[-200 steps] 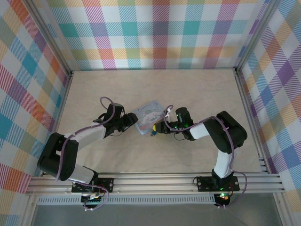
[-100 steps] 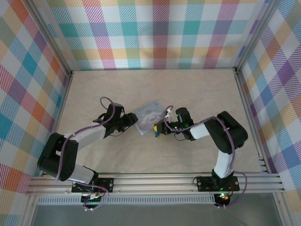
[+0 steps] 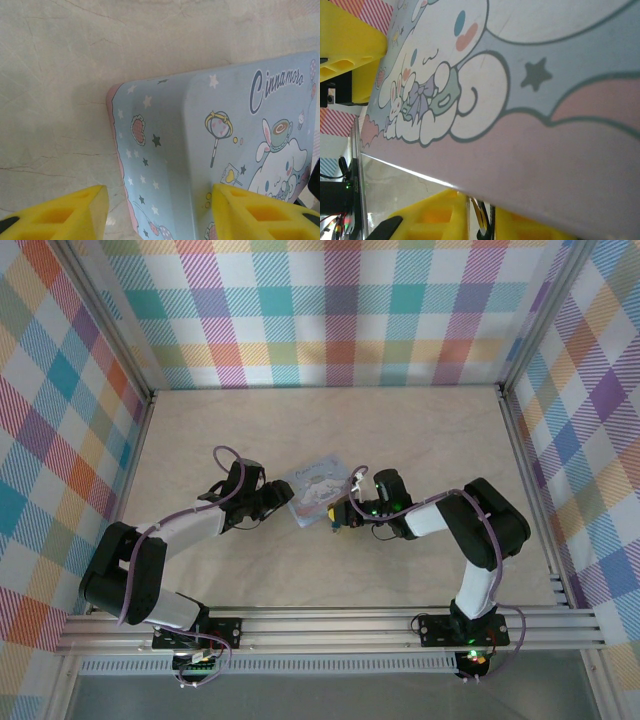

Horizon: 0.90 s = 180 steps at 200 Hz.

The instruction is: Unlock a padlock with a key

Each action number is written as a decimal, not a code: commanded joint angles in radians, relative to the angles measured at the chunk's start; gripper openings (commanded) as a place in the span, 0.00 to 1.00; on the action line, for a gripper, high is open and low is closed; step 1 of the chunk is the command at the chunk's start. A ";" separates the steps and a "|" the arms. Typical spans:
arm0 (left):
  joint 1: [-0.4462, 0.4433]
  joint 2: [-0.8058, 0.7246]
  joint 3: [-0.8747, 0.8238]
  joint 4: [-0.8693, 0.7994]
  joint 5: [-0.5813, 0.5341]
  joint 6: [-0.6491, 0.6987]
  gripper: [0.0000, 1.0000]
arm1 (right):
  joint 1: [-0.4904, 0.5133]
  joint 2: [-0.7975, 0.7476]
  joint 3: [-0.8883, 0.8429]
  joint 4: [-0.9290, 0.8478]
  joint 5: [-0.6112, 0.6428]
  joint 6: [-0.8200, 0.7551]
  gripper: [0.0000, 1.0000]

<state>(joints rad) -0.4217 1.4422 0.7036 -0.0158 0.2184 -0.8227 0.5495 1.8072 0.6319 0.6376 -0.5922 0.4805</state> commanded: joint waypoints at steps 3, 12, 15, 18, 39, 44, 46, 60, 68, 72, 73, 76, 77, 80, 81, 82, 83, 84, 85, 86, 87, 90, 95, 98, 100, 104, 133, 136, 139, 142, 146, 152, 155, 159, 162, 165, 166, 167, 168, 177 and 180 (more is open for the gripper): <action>-0.012 0.019 -0.031 -0.138 -0.025 0.009 0.56 | 0.004 -0.032 -0.014 -0.031 -0.040 -0.036 0.19; -0.012 0.019 -0.032 -0.138 -0.024 0.008 0.56 | 0.004 -0.033 -0.018 -0.036 -0.041 -0.040 0.19; -0.012 0.019 -0.033 -0.138 -0.024 0.008 0.56 | 0.004 -0.034 -0.018 -0.038 -0.040 -0.040 0.19; -0.012 0.020 -0.032 -0.138 -0.024 0.007 0.56 | 0.004 -0.035 -0.019 -0.038 -0.040 -0.042 0.19; -0.012 0.021 -0.032 -0.136 -0.024 0.008 0.56 | 0.004 -0.040 -0.026 -0.035 -0.041 -0.045 0.21; -0.012 0.022 -0.033 -0.136 -0.025 0.009 0.56 | 0.004 -0.042 -0.029 -0.034 -0.041 -0.046 0.22; -0.012 0.022 -0.034 -0.136 -0.025 0.009 0.56 | 0.004 -0.043 -0.030 -0.033 -0.042 -0.046 0.22; -0.012 0.023 -0.033 -0.136 -0.024 0.009 0.56 | 0.004 -0.046 -0.035 -0.024 -0.047 -0.048 0.23; -0.012 0.024 -0.033 -0.135 -0.024 0.008 0.56 | 0.004 -0.048 -0.038 -0.017 -0.048 -0.048 0.24; -0.012 0.023 -0.033 -0.135 -0.024 0.007 0.56 | 0.004 -0.050 -0.039 -0.015 -0.049 -0.047 0.25; -0.012 0.023 -0.033 -0.135 -0.024 0.008 0.56 | 0.004 -0.050 -0.040 -0.015 -0.049 -0.048 0.25; -0.012 0.021 -0.033 -0.135 -0.024 0.007 0.56 | 0.004 -0.051 -0.042 -0.015 -0.050 -0.046 0.26; -0.012 0.021 -0.034 -0.135 -0.024 0.007 0.56 | 0.004 -0.051 -0.042 -0.015 -0.051 -0.046 0.26; -0.012 0.022 -0.034 -0.135 -0.025 0.007 0.55 | 0.004 -0.053 -0.043 -0.015 -0.052 -0.045 0.26; -0.012 0.021 -0.034 -0.135 -0.024 0.007 0.56 | 0.004 -0.054 -0.044 -0.015 -0.051 -0.046 0.27; -0.012 0.022 -0.033 -0.135 -0.025 0.007 0.56 | 0.004 -0.054 -0.043 -0.015 -0.051 -0.045 0.27; -0.012 0.022 -0.033 -0.135 -0.026 0.007 0.56 | 0.004 -0.054 -0.044 -0.015 -0.051 -0.045 0.27; -0.012 0.021 -0.034 -0.134 -0.026 0.007 0.56 | 0.004 -0.055 -0.044 0.000 -0.052 -0.046 0.27; -0.012 0.021 -0.034 -0.134 -0.026 0.007 0.56 | 0.004 -0.054 -0.044 0.009 -0.052 -0.044 0.27; -0.012 0.021 -0.035 -0.134 -0.025 0.008 0.56 | 0.004 -0.055 -0.044 0.015 -0.053 -0.044 0.27; -0.012 0.021 -0.035 -0.134 -0.024 0.008 0.56 | 0.004 -0.054 -0.044 0.017 -0.053 -0.044 0.27; -0.012 0.021 -0.035 -0.134 -0.025 0.007 0.56 | 0.004 -0.055 -0.046 0.021 -0.055 -0.044 0.27; -0.012 0.021 -0.035 -0.135 -0.025 0.007 0.56 | 0.004 -0.056 -0.045 0.022 -0.056 -0.044 0.27; -0.012 0.021 -0.035 -0.135 -0.024 0.007 0.56 | 0.004 -0.057 -0.044 0.022 -0.057 -0.044 0.27; -0.012 0.022 -0.035 -0.135 -0.025 0.007 0.56 | 0.003 -0.056 -0.044 0.022 -0.057 -0.044 0.27; -0.012 0.022 -0.035 -0.135 -0.024 0.007 0.56 | 0.004 -0.056 -0.043 0.022 -0.058 -0.045 0.27; -0.012 0.019 -0.036 -0.134 -0.025 0.007 0.56 | 0.004 -0.042 -0.039 0.022 -0.057 -0.042 0.26; -0.012 0.018 -0.037 -0.134 -0.025 0.008 0.56 | 0.004 -0.040 -0.036 0.022 -0.056 -0.042 0.26; -0.012 0.019 -0.037 -0.134 -0.025 0.008 0.56 | 0.004 -0.038 -0.034 0.023 -0.056 -0.040 0.26; -0.012 0.019 -0.038 -0.134 -0.026 0.008 0.56 | 0.004 -0.037 -0.031 0.024 -0.056 -0.039 0.25; -0.012 0.020 -0.037 -0.134 -0.025 0.007 0.56 | 0.004 -0.035 -0.029 0.024 -0.055 -0.039 0.25; -0.012 0.019 -0.037 -0.135 -0.025 0.008 0.56 | 0.004 -0.031 -0.023 0.022 -0.053 -0.039 0.24; -0.012 0.019 -0.037 -0.135 -0.025 0.008 0.56 | 0.004 -0.029 -0.019 0.021 -0.052 -0.038 0.24; -0.012 0.019 -0.037 -0.135 -0.025 0.007 0.56 | 0.004 -0.027 -0.015 0.018 -0.050 -0.038 0.23; -0.012 0.019 -0.037 -0.134 -0.025 0.007 0.56 | 0.004 -0.026 -0.013 0.017 -0.050 -0.038 0.23; -0.012 0.019 -0.037 -0.134 -0.025 0.007 0.56 | 0.004 -0.025 -0.011 0.017 -0.050 -0.039 0.22; -0.012 0.018 -0.037 -0.134 -0.025 0.007 0.56 | 0.004 -0.024 -0.010 0.017 -0.049 -0.038 0.22; -0.012 0.019 -0.038 -0.134 -0.025 0.007 0.56 | 0.004 -0.024 -0.010 0.016 -0.048 -0.037 0.22; -0.012 0.019 -0.038 -0.134 -0.025 0.007 0.56 | 0.004 -0.023 -0.009 0.016 -0.048 -0.037 0.22; -0.012 0.017 -0.039 -0.134 -0.025 0.007 0.56 | 0.004 -0.019 -0.001 0.009 -0.045 -0.038 0.19; -0.012 0.018 -0.038 -0.134 -0.025 0.007 0.55 | 0.004 -0.019 0.000 0.005 -0.046 -0.037 0.19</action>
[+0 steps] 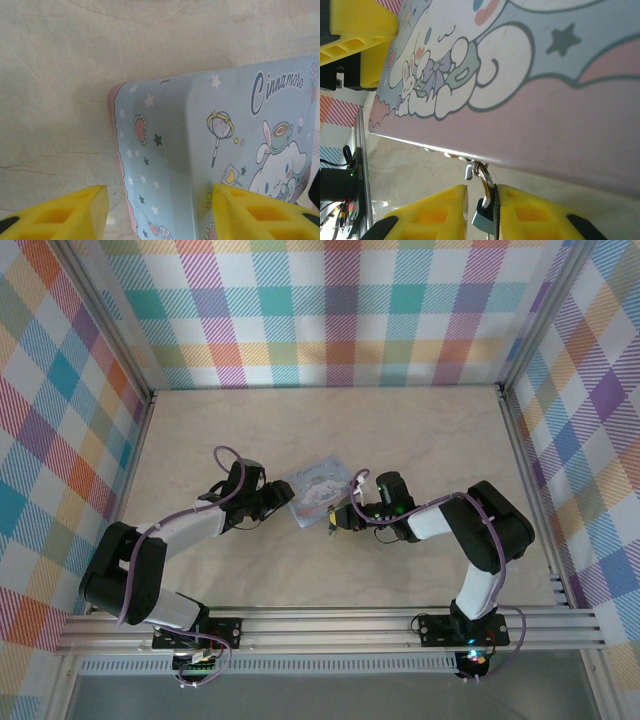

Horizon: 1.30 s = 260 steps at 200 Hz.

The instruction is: Unlock a padlock with a key

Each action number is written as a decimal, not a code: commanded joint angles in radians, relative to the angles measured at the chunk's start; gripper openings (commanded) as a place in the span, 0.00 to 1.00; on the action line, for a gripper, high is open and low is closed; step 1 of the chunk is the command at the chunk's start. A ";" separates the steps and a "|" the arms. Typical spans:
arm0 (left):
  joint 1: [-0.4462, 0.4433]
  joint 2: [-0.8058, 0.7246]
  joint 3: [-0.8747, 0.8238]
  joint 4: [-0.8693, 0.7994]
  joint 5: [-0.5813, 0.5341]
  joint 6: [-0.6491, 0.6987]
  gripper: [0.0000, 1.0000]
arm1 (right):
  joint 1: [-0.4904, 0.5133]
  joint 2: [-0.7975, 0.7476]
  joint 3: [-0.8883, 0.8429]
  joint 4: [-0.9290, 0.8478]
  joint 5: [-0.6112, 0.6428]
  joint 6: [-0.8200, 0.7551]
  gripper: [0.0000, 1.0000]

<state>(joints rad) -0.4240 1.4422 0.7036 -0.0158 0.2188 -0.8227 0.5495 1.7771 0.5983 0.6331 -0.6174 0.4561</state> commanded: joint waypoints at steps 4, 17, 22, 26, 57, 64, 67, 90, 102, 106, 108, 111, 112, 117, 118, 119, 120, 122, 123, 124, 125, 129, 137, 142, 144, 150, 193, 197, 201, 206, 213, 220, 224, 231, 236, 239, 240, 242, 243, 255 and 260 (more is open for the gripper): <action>-0.010 0.017 -0.038 -0.135 -0.025 0.007 0.56 | 0.004 0.013 0.034 0.009 -0.019 -0.014 0.18; -0.010 0.017 -0.039 -0.136 -0.028 0.007 0.56 | 0.004 0.013 0.032 0.005 -0.008 -0.013 0.14; -0.010 0.016 -0.039 -0.138 -0.029 0.007 0.56 | 0.004 0.012 0.029 0.005 -0.003 -0.014 0.13; -0.010 0.016 -0.039 -0.138 -0.029 0.008 0.56 | 0.004 0.011 0.027 0.005 0.000 -0.013 0.11; -0.009 0.015 -0.038 -0.141 -0.033 0.011 0.56 | -0.004 -0.012 0.002 0.005 0.030 0.003 0.06; -0.010 0.015 -0.038 -0.139 -0.032 0.010 0.56 | -0.008 -0.015 -0.003 0.005 0.036 0.010 0.06; -0.010 0.016 -0.039 -0.139 -0.032 0.010 0.56 | -0.009 -0.017 -0.006 0.005 0.039 0.015 0.05; -0.010 0.015 -0.039 -0.136 -0.030 0.009 0.56 | -0.016 -0.027 -0.019 0.015 0.062 0.061 0.03; -0.010 0.016 -0.041 -0.134 -0.027 0.007 0.55 | -0.016 -0.033 -0.024 0.027 0.074 0.094 0.03; -0.010 0.015 -0.042 -0.132 -0.025 0.006 0.56 | -0.016 -0.035 -0.026 0.031 0.079 0.105 0.03; -0.011 0.015 -0.041 -0.132 -0.024 0.005 0.56 | -0.016 -0.036 -0.025 0.033 0.081 0.110 0.03; -0.012 0.014 -0.042 -0.129 -0.023 0.004 0.56 | -0.016 -0.036 -0.027 0.038 0.086 0.119 0.03; -0.012 0.014 -0.043 -0.129 -0.023 0.004 0.56 | -0.016 -0.037 -0.028 0.038 0.087 0.122 0.03; -0.014 0.011 -0.043 -0.127 -0.023 0.002 0.56 | -0.016 -0.039 -0.031 0.047 0.093 0.138 0.03; -0.015 0.012 -0.043 -0.127 -0.023 0.001 0.56 | -0.016 -0.039 -0.031 0.049 0.094 0.142 0.03; -0.015 0.010 -0.043 -0.127 -0.023 0.001 0.56 | -0.016 -0.039 -0.032 0.051 0.095 0.144 0.03; -0.016 0.010 -0.043 -0.127 -0.023 0.001 0.56 | -0.016 -0.040 -0.032 0.053 0.096 0.148 0.03; -0.016 0.008 -0.043 -0.128 -0.022 0.000 0.56 | -0.016 -0.041 -0.033 0.057 0.099 0.154 0.03; -0.017 0.008 -0.044 -0.127 -0.023 0.000 0.55 | -0.016 -0.042 -0.034 0.059 0.100 0.157 0.02; -0.017 0.008 -0.044 -0.127 -0.023 0.000 0.56 | -0.016 -0.041 -0.034 0.060 0.100 0.159 0.02; -0.018 0.008 -0.043 -0.126 -0.023 0.000 0.56 | -0.016 -0.042 -0.035 0.063 0.101 0.162 0.02; -0.020 0.007 -0.044 -0.127 -0.024 0.002 0.56 | -0.016 -0.043 -0.037 0.070 0.106 0.175 0.02; -0.022 0.005 -0.043 -0.129 -0.027 0.000 0.56 | -0.016 -0.045 -0.041 0.086 0.114 0.202 0.02; -0.023 0.004 -0.042 -0.128 -0.028 0.001 0.56 | -0.016 -0.047 -0.041 0.094 0.118 0.217 0.02; -0.023 0.004 -0.043 -0.128 -0.028 0.002 0.56 | -0.016 -0.047 -0.042 0.097 0.120 0.223 0.02; -0.024 0.003 -0.044 -0.129 -0.029 0.000 0.56 | -0.016 -0.049 -0.045 0.108 0.125 0.243 0.02; -0.026 0.019 -0.043 -0.115 -0.021 -0.005 0.56 | -0.016 -0.085 -0.063 0.112 0.185 0.337 0.02; -0.027 0.021 -0.042 -0.113 -0.021 -0.004 0.56 | -0.016 -0.088 -0.066 0.115 0.190 0.343 0.02; -0.027 0.023 -0.042 -0.112 -0.021 -0.006 0.56 | -0.016 -0.092 -0.068 0.116 0.195 0.349 0.02; -0.028 0.024 -0.043 -0.110 -0.021 -0.006 0.56 | -0.016 -0.096 -0.072 0.120 0.204 0.359 0.02; -0.028 0.026 -0.044 -0.109 -0.019 -0.007 0.56 | -0.016 -0.100 -0.077 0.129 0.215 0.373 0.02; -0.028 0.028 -0.044 -0.108 -0.020 -0.006 0.56 | -0.016 -0.104 -0.084 0.139 0.225 0.388 0.02; -0.028 0.028 -0.045 -0.107 -0.019 -0.006 0.56 | -0.016 -0.104 -0.085 0.143 0.230 0.395 0.02; -0.028 0.027 -0.044 -0.106 -0.019 -0.006 0.56 | -0.015 -0.104 -0.085 0.148 0.233 0.406 0.02; -0.028 0.028 -0.044 -0.104 -0.020 -0.007 0.56 | -0.016 -0.104 -0.084 0.148 0.235 0.410 0.02; -0.028 0.028 -0.044 -0.104 -0.019 -0.007 0.56 | -0.015 -0.104 -0.083 0.148 0.237 0.413 0.02; -0.028 0.029 -0.044 -0.104 -0.020 -0.007 0.56 | -0.015 -0.105 -0.082 0.148 0.238 0.413 0.02; -0.029 0.029 -0.044 -0.105 -0.020 -0.007 0.56 | -0.016 -0.104 -0.082 0.148 0.238 0.416 0.02; -0.029 0.030 -0.044 -0.104 -0.019 -0.007 0.56 | -0.016 -0.104 -0.082 0.148 0.239 0.416 0.02; -0.028 0.030 -0.043 -0.104 -0.019 -0.007 0.57 | -0.016 -0.104 -0.081 0.148 0.256 0.428 0.02; -0.028 0.027 -0.041 -0.104 -0.019 -0.006 0.58 | -0.016 -0.104 -0.082 0.152 0.264 0.435 0.02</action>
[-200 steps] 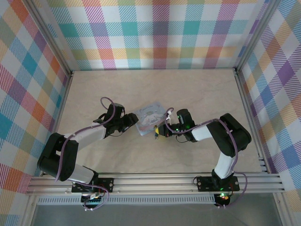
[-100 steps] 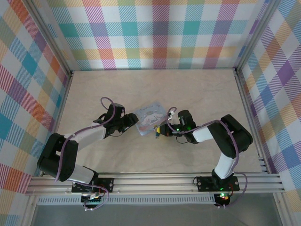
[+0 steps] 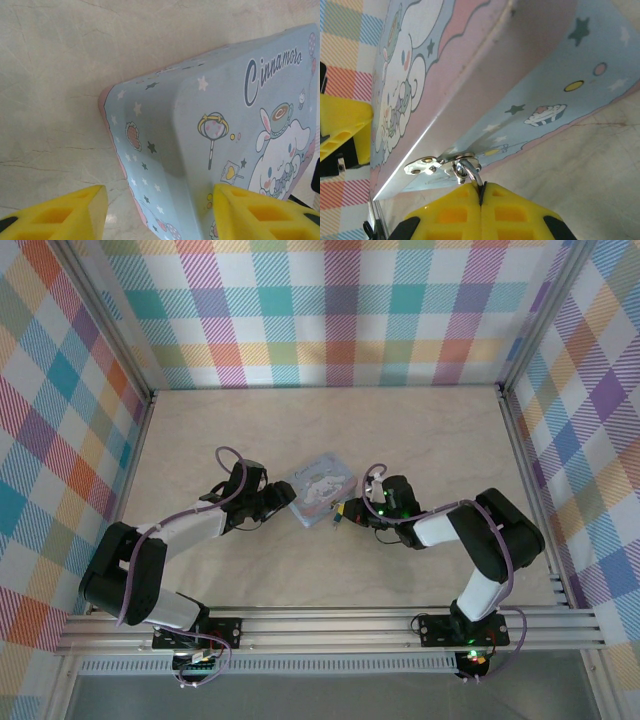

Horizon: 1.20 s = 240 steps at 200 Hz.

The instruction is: Unlock a padlock with a key

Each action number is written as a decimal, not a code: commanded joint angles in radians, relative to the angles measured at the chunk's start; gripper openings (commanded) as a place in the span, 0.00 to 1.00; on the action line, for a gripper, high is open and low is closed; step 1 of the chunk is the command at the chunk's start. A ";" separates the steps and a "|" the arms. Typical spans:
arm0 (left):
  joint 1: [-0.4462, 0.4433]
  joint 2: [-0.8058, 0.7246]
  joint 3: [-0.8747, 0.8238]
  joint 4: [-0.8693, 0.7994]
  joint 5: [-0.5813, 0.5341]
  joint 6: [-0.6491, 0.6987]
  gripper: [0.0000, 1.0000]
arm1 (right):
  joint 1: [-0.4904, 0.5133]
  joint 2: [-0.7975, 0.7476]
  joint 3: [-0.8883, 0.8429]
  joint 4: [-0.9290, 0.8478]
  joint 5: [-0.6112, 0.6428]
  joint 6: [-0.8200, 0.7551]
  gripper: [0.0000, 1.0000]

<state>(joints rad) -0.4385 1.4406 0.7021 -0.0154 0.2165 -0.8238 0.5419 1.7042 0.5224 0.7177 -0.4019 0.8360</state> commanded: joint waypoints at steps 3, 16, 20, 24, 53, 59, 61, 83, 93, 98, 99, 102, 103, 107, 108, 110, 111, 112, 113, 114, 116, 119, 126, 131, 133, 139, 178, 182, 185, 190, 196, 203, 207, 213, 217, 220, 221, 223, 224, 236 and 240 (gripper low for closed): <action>-0.013 0.029 -0.040 -0.105 -0.018 -0.005 0.58 | -0.008 -0.030 -0.007 0.070 0.052 0.061 0.02; -0.013 0.030 -0.039 -0.104 -0.017 -0.007 0.59 | -0.008 -0.026 -0.009 0.092 0.064 0.078 0.01; -0.014 0.030 -0.039 -0.105 -0.018 -0.007 0.59 | -0.008 -0.024 -0.010 0.101 0.064 0.086 0.01; -0.013 0.032 -0.039 -0.104 -0.017 -0.007 0.59 | -0.008 -0.021 -0.009 0.109 0.066 0.092 0.01; -0.014 0.038 -0.038 -0.097 -0.011 -0.009 0.61 | -0.008 -0.006 -0.009 0.143 0.079 0.121 0.01; -0.014 0.040 -0.038 -0.095 -0.011 -0.009 0.61 | -0.008 -0.007 -0.009 0.143 0.085 0.122 0.01; -0.014 0.040 -0.038 -0.094 -0.012 -0.009 0.61 | -0.008 -0.007 -0.009 0.142 0.087 0.121 0.01; -0.010 0.051 -0.037 -0.090 -0.009 -0.010 0.61 | -0.008 -0.037 -0.019 0.089 0.125 0.085 0.02; -0.003 0.055 -0.034 -0.090 -0.008 -0.005 0.61 | -0.008 -0.062 -0.024 0.044 0.146 0.061 0.02; 0.002 0.056 -0.032 -0.091 -0.009 -0.002 0.61 | -0.008 -0.077 -0.027 0.025 0.155 0.051 0.02; 0.002 0.056 -0.032 -0.092 -0.009 0.000 0.61 | -0.009 -0.081 -0.028 0.021 0.156 0.049 0.02; 0.005 0.058 -0.029 -0.093 -0.011 0.003 0.61 | -0.009 -0.087 -0.029 0.010 0.160 0.043 0.02; 0.006 0.059 -0.029 -0.094 -0.012 0.005 0.61 | -0.010 -0.090 -0.030 0.007 0.160 0.041 0.02; 0.010 0.061 -0.024 -0.096 -0.012 0.009 0.61 | -0.011 -0.102 -0.031 -0.007 0.161 0.035 0.02; 0.011 0.061 -0.024 -0.097 -0.012 0.011 0.61 | -0.012 -0.104 -0.031 -0.011 0.161 0.035 0.02; 0.013 0.063 -0.022 -0.100 -0.015 0.013 0.61 | -0.013 -0.113 -0.033 -0.015 0.161 0.031 0.02; 0.015 0.063 -0.021 -0.101 -0.015 0.014 0.61 | -0.013 -0.113 -0.034 -0.022 0.161 0.030 0.03; 0.016 0.063 -0.018 -0.102 -0.015 0.017 0.61 | -0.013 -0.114 -0.034 -0.025 0.162 0.029 0.03; 0.017 0.063 -0.017 -0.103 -0.015 0.019 0.61 | -0.013 -0.116 -0.034 -0.027 0.161 0.027 0.03; 0.018 0.064 -0.016 -0.104 -0.016 0.020 0.61 | -0.014 -0.121 -0.035 -0.027 0.161 0.025 0.03; 0.019 0.066 -0.012 -0.106 -0.018 0.024 0.61 | -0.015 -0.126 -0.036 -0.031 0.161 0.023 0.03; 0.023 0.069 -0.007 -0.110 -0.019 0.029 0.61 | -0.016 -0.134 -0.038 -0.039 0.162 0.020 0.03; 0.032 0.074 0.001 -0.117 -0.022 0.039 0.61 | -0.017 -0.149 -0.042 -0.057 0.161 0.010 0.03; 0.040 0.081 0.005 -0.119 -0.022 0.046 0.61 | -0.017 -0.165 -0.043 -0.076 0.161 0.001 0.03; 0.042 0.082 0.007 -0.118 -0.022 0.048 0.61 | -0.018 -0.170 -0.044 -0.079 0.160 -0.004 0.03; 0.052 0.087 0.014 -0.118 -0.020 0.054 0.61 | -0.017 -0.188 -0.044 -0.125 0.159 -0.017 0.03; 0.093 0.145 0.100 -0.143 -0.032 0.116 0.61 | -0.019 -0.347 -0.024 -0.395 0.161 -0.138 0.03; 0.096 0.154 0.112 -0.145 -0.034 0.122 0.61 | -0.017 -0.366 -0.020 -0.428 0.162 -0.156 0.03; 0.099 0.159 0.119 -0.146 -0.032 0.126 0.61 | -0.015 -0.381 -0.018 -0.453 0.163 -0.168 0.03; 0.102 0.171 0.133 -0.146 -0.031 0.132 0.61 | -0.016 -0.405 -0.016 -0.492 0.163 -0.188 0.03; 0.107 0.183 0.149 -0.146 -0.028 0.139 0.61 | -0.015 -0.434 -0.009 -0.544 0.161 -0.214 0.03; 0.113 0.203 0.167 -0.144 -0.024 0.145 0.61 | -0.012 -0.464 -0.004 -0.602 0.162 -0.239 0.03; 0.116 0.213 0.177 -0.142 -0.023 0.149 0.61 | -0.010 -0.481 0.000 -0.636 0.163 -0.252 0.03; 0.118 0.227 0.192 -0.138 -0.023 0.154 0.61 | -0.008 -0.503 0.008 -0.689 0.168 -0.263 0.03; 0.119 0.237 0.202 -0.135 -0.025 0.156 0.61 | -0.006 -0.516 0.012 -0.723 0.167 -0.272 0.03; 0.121 0.244 0.207 -0.132 -0.025 0.158 0.61 | -0.005 -0.523 0.014 -0.740 0.163 -0.279 0.03; 0.121 0.246 0.209 -0.131 -0.025 0.160 0.61 | -0.004 -0.526 0.014 -0.748 0.163 -0.281 0.03; 0.121 0.250 0.213 -0.129 -0.026 0.160 0.61 | -0.002 -0.531 0.015 -0.758 0.162 -0.285 0.03; 0.121 0.253 0.215 -0.128 -0.026 0.161 0.61 | -0.001 -0.534 0.015 -0.762 0.161 -0.286 0.03; 0.124 0.279 0.244 -0.121 -0.025 0.166 0.61 | 0.011 -0.557 0.018 -0.825 0.157 -0.290 0.03; 0.125 0.287 0.254 -0.121 -0.026 0.169 0.61 | 0.014 -0.561 0.023 -0.848 0.161 -0.286 0.03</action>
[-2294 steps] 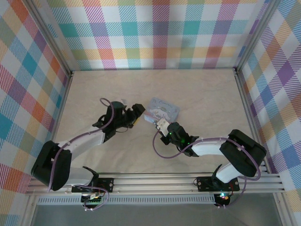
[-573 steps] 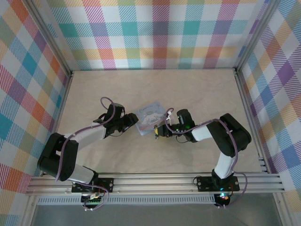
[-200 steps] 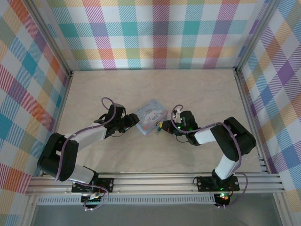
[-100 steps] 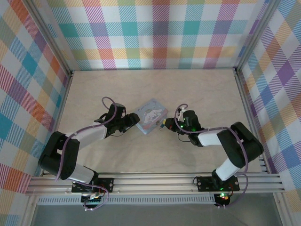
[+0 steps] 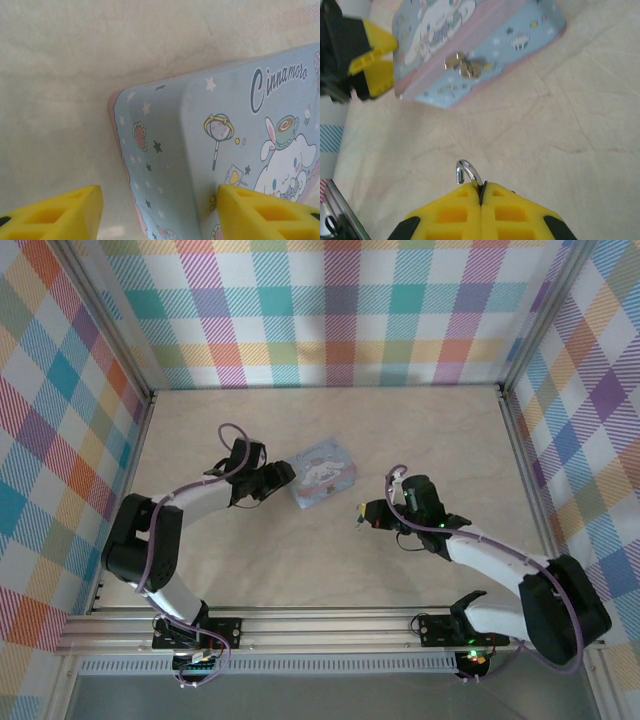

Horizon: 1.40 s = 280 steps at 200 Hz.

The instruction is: Unlock a padlock with a key

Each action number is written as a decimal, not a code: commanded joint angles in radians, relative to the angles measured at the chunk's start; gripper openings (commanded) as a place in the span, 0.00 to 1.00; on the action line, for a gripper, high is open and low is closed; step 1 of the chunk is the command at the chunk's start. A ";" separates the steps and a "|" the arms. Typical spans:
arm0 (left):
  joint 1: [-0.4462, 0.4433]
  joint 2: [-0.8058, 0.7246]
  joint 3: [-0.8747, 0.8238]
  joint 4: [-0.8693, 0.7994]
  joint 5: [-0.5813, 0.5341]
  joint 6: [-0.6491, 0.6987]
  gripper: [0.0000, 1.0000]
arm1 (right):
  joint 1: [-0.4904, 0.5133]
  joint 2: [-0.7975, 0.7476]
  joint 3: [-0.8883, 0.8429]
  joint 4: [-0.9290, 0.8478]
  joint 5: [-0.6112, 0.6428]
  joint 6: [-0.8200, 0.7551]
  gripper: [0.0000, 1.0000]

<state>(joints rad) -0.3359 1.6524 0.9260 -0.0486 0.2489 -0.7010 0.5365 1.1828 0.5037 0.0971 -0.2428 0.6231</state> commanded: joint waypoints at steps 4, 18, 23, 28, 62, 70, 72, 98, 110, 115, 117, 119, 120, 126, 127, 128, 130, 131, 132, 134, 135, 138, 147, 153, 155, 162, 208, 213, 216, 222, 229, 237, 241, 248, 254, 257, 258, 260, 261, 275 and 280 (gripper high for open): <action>0.023 0.085 0.040 -0.089 -0.059 0.049 0.61 | 0.022 -0.043 0.043 -0.251 -0.001 -0.071 0.03; 0.024 0.106 0.072 -0.089 -0.062 0.056 0.61 | 0.039 -0.043 0.049 -0.297 -0.003 -0.075 0.04; 0.026 0.112 0.082 -0.088 -0.063 0.061 0.62 | 0.046 -0.043 0.046 -0.300 -0.001 -0.073 0.04; 0.025 0.116 0.093 -0.089 -0.063 0.062 0.62 | 0.053 -0.041 0.041 -0.298 0.001 -0.070 0.04; 0.029 0.104 0.140 -0.105 -0.072 0.075 0.73 | 0.072 0.019 0.033 -0.256 0.003 -0.062 0.04; 0.029 0.088 0.146 -0.116 -0.084 0.079 0.77 | 0.073 0.035 0.039 -0.246 0.009 -0.064 0.04; 0.029 0.084 0.147 -0.117 -0.086 0.079 0.78 | 0.074 0.039 0.040 -0.243 0.011 -0.064 0.04; 0.032 0.011 0.143 -0.147 -0.115 0.086 0.86 | 0.076 0.098 0.065 -0.225 0.022 -0.072 0.07; 0.032 -0.028 0.133 -0.153 -0.117 0.084 0.87 | 0.075 0.132 0.074 -0.213 0.018 -0.077 0.07; 0.032 -0.045 0.129 -0.157 -0.117 0.082 0.87 | 0.076 0.145 0.075 -0.201 0.015 -0.077 0.07; 0.032 -0.051 0.126 -0.159 -0.117 0.082 0.87 | 0.076 0.150 0.075 -0.196 0.014 -0.077 0.07; 0.032 -0.059 0.124 -0.160 -0.119 0.082 0.88 | 0.076 0.154 0.075 -0.190 0.012 -0.077 0.07; 0.032 -0.063 0.123 -0.162 -0.119 0.082 0.88 | 0.076 0.157 0.075 -0.187 0.012 -0.076 0.06; 0.034 -0.084 0.116 -0.168 -0.122 0.081 0.88 | 0.075 0.171 0.077 -0.176 0.009 -0.077 0.07; 0.034 -0.088 0.115 -0.168 -0.122 0.080 0.88 | 0.075 0.173 0.078 -0.174 0.008 -0.076 0.07; 0.034 -0.092 0.114 -0.170 -0.122 0.079 0.88 | 0.075 0.175 0.079 -0.173 0.007 -0.077 0.06; 0.034 -0.098 0.111 -0.172 -0.123 0.079 0.88 | 0.075 0.180 0.081 -0.171 0.007 -0.076 0.07; 0.034 -0.103 0.110 -0.173 -0.123 0.079 0.88 | 0.076 0.182 0.081 -0.169 0.007 -0.076 0.07; 0.034 -0.107 0.108 -0.173 -0.124 0.079 0.88 | 0.076 0.185 0.082 -0.168 0.006 -0.076 0.07; 0.034 -0.115 0.105 -0.176 -0.124 0.079 0.88 | 0.076 0.188 0.083 -0.167 0.006 -0.077 0.07; 0.034 -0.118 0.103 -0.176 -0.126 0.079 0.88 | 0.076 0.190 0.084 -0.167 0.005 -0.077 0.06; 0.034 -0.129 0.099 -0.178 -0.127 0.080 0.88 | 0.076 0.197 0.087 -0.162 0.006 -0.077 0.07; 0.034 -0.168 0.087 -0.190 -0.135 0.079 0.89 | 0.076 0.215 0.092 -0.155 0.006 -0.080 0.07; 0.033 -0.193 0.078 -0.197 -0.141 0.078 0.90 | 0.076 0.226 0.094 -0.149 0.006 -0.081 0.07; 0.034 -0.202 0.075 -0.199 -0.144 0.077 0.90 | 0.076 0.229 0.094 -0.147 0.006 -0.081 0.07; 0.034 -0.230 0.064 -0.208 -0.150 0.077 0.91 | 0.076 0.242 0.099 -0.142 0.008 -0.082 0.07; 0.035 -0.408 -0.014 -0.259 -0.205 0.054 0.93 | 0.076 0.315 0.123 -0.127 -0.003 -0.085 0.13; 0.035 -0.422 -0.019 -0.265 -0.211 0.054 0.92 | 0.076 0.319 0.124 -0.127 -0.003 -0.083 0.13; 0.035 -0.428 -0.021 -0.267 -0.213 0.054 0.93 | 0.076 0.321 0.126 -0.126 -0.003 -0.083 0.13; 0.035 -0.442 -0.024 -0.273 -0.220 0.052 0.92 | 0.076 0.323 0.126 -0.126 -0.001 -0.083 0.14; 0.035 -0.455 -0.027 -0.279 -0.228 0.052 0.93 | 0.075 0.324 0.128 -0.130 0.002 -0.084 0.16; 0.035 -0.469 -0.033 -0.283 -0.234 0.052 0.93 | 0.076 0.322 0.129 -0.134 0.003 -0.086 0.17; 0.035 -0.474 -0.034 -0.285 -0.238 0.052 0.93 | 0.076 0.322 0.129 -0.137 0.006 -0.087 0.18; 0.035 -0.484 -0.035 -0.287 -0.243 0.051 0.92 | 0.076 0.318 0.129 -0.142 0.009 -0.088 0.20; 0.035 -0.489 -0.035 -0.289 -0.245 0.051 0.93 | 0.076 0.313 0.130 -0.145 0.012 -0.090 0.21; 0.035 -0.492 -0.035 -0.291 -0.246 0.051 0.92 | 0.076 0.312 0.131 -0.148 0.014 -0.091 0.22; 0.035 -0.492 -0.035 -0.291 -0.247 0.051 0.92 | 0.076 0.311 0.131 -0.148 0.014 -0.091 0.22; 0.035 -0.494 -0.035 -0.292 -0.247 0.051 0.93 | 0.076 0.309 0.131 -0.151 0.015 -0.092 0.23; 0.035 -0.495 -0.035 -0.292 -0.247 0.051 0.93 | 0.076 0.309 0.131 -0.152 0.015 -0.092 0.23; 0.035 -0.504 -0.034 -0.296 -0.249 0.050 0.92 | 0.076 0.290 0.137 -0.170 0.025 -0.101 0.27; 0.035 -0.508 -0.032 -0.297 -0.251 0.049 0.92 | 0.076 0.280 0.139 -0.179 0.034 -0.103 0.28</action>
<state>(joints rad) -0.3122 1.1755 0.9035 -0.3168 0.0261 -0.6403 0.6067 1.4971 0.6159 -0.0471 -0.2344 0.5526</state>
